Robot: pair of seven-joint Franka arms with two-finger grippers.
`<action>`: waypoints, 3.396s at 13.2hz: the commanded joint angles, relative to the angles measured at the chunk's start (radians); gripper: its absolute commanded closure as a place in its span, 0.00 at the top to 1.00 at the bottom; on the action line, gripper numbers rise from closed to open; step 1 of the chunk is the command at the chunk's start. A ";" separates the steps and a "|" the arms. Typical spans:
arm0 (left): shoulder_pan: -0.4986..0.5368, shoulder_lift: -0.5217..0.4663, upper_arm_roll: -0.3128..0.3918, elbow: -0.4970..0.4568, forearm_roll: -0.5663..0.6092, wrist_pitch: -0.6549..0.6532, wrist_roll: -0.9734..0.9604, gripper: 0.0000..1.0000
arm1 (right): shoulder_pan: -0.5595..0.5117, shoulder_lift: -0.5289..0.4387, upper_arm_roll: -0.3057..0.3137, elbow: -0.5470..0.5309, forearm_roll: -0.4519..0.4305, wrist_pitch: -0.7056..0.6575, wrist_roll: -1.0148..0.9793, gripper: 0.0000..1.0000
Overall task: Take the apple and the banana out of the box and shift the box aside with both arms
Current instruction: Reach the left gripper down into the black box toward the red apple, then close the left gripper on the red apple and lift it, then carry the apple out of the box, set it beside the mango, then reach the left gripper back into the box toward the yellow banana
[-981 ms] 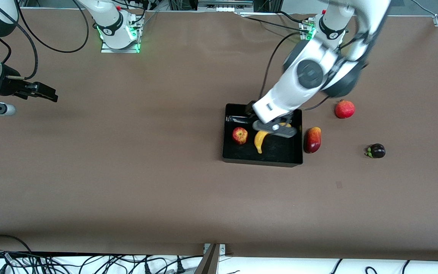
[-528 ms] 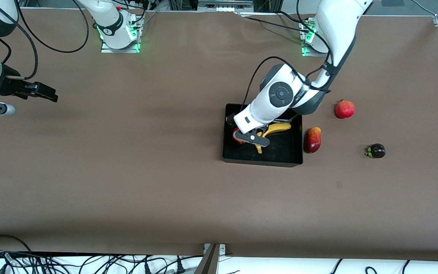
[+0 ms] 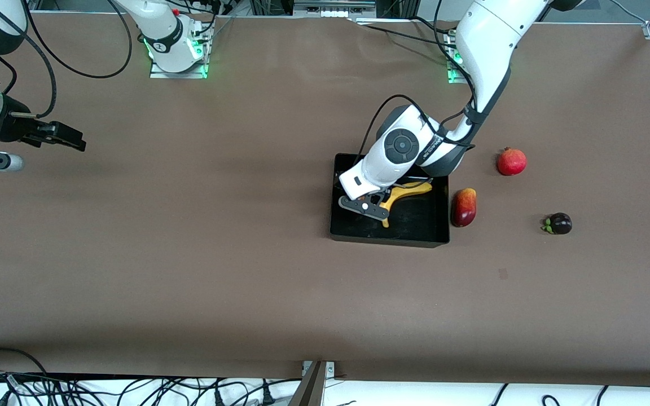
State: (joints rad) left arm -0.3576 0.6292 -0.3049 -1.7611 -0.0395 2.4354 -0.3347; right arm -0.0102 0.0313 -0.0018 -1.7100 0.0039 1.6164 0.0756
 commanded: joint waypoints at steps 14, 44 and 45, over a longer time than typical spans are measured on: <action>0.017 -0.077 0.018 -0.044 0.099 0.028 0.006 0.00 | -0.011 -0.001 0.005 0.007 0.022 -0.015 -0.008 1.00; 0.321 -0.394 0.109 -0.256 -0.054 -0.248 0.889 1.00 | -0.011 -0.001 0.003 0.006 0.022 -0.013 -0.010 1.00; 0.287 -0.393 0.104 -0.253 -0.056 -0.236 0.843 1.00 | -0.011 -0.001 0.003 0.006 0.022 -0.013 -0.010 1.00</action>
State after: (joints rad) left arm -0.0110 0.2377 -0.1981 -2.0007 -0.0786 2.1814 0.5640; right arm -0.0104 0.0316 -0.0021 -1.7107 0.0043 1.6161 0.0756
